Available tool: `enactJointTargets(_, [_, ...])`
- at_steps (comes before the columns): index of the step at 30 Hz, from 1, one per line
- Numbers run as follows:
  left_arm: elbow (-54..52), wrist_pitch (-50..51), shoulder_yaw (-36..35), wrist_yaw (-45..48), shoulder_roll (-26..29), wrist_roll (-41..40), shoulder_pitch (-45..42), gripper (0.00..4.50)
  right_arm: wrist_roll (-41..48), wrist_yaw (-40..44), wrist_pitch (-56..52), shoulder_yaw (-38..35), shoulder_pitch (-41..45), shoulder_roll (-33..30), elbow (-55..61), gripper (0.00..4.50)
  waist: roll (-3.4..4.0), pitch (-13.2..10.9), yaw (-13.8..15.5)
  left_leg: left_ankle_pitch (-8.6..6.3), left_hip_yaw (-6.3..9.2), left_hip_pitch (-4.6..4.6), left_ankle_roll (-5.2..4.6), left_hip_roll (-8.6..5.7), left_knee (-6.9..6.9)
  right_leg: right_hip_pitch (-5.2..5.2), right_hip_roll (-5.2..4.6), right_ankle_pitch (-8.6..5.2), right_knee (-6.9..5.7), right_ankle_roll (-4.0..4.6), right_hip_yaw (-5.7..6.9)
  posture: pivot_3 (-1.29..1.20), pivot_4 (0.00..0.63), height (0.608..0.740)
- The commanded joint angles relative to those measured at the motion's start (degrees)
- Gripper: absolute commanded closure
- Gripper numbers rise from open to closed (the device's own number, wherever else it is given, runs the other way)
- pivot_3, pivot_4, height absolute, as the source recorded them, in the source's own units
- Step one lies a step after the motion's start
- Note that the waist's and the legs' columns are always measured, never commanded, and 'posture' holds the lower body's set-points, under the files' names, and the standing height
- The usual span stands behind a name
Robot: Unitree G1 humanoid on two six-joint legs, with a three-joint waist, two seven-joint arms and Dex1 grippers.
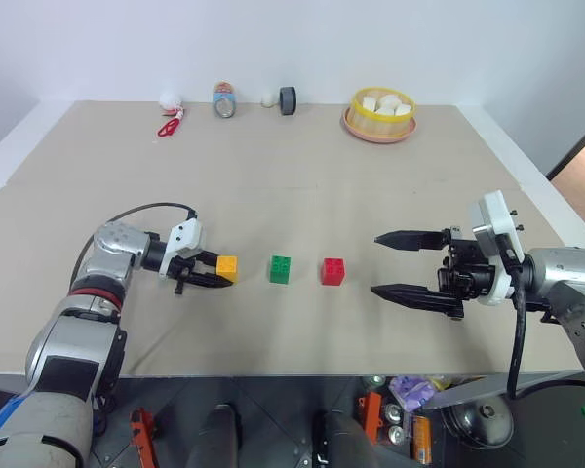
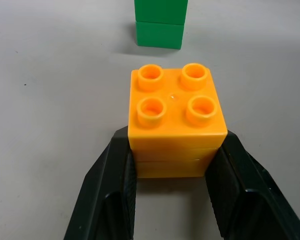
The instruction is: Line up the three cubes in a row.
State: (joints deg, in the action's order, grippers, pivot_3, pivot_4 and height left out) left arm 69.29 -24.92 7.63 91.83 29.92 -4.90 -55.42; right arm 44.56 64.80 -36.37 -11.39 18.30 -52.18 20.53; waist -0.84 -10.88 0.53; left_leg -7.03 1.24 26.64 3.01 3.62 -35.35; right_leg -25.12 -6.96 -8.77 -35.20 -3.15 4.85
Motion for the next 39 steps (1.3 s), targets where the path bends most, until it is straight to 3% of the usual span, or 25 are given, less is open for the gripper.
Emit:
enactJointTargets(1, [-0.4, -1.1, -1.4, 0.5, -0.4, 0.5, 0.0, 3.18, 0.2, -0.1, 0.1, -1.3, 1.1, -1.1, 0.9, 0.00, 0.00, 0.0, 0.0, 0.00, 0.00, 0.00, 0.00, 0.00, 0.00, 0.00, 0.00, 0.00, 0.00, 0.00, 0.00, 0.00, 0.150, 0.740])
enactJointTargets(22, [0.5, -4.6, -2.5, -3.8, -1.7, 3.6, -0.3, 3.18, -0.1, -0.2, 0.2, -1.1, 1.8, -1.2, 0.6, 0.00, 0.00, 0.0, 0.0, 0.00, -0.01, 0.00, 0.00, 0.00, -0.04, 0.03, 0.00, 0.03, 0.00, -0.01, -0.01, 0.00, 0.150, 0.740])
enactJointTargets(24, [0.8, -4.1, -2.6, -4.2, -1.7, 3.8, -0.3, 2.13, -0.1, -0.2, 0.2, -1.0, 2.0, -1.2, 0.5, 0.00, 0.00, 0.0, 0.0, 0.00, -0.01, 0.00, 0.00, 0.00, -0.04, 0.04, 0.00, 0.03, 0.00, 0.00, -0.01, 0.00, 0.150, 0.740])
enactJointTargets(30, [1.1, -4.5, -3.5, -6.0, -1.7, 4.0, 0.0, 0.02, -0.4, 0.1, 0.4, -0.8, 2.6, -1.1, 0.0, 0.00, 0.00, 0.0, 0.0, 0.00, -0.02, -0.01, 0.00, 0.00, -0.07, 0.02, -0.01, 0.06, 0.00, 0.00, -0.03, 0.00, 0.150, 0.740])
enactJointTargets(39, [0.1, -3.5, -5.3, -3.4, 0.4, 2.9, 1.1, 0.02, -0.9, 0.7, 0.8, 0.4, 4.9, -0.4, -1.7, 0.00, 0.00, 0.0, 0.0, -0.03, -0.04, -0.01, -0.05, 0.00, -0.02, 0.00, 0.00, 0.08, 0.00, -0.02, -0.03, 0.00, 0.150, 0.740])
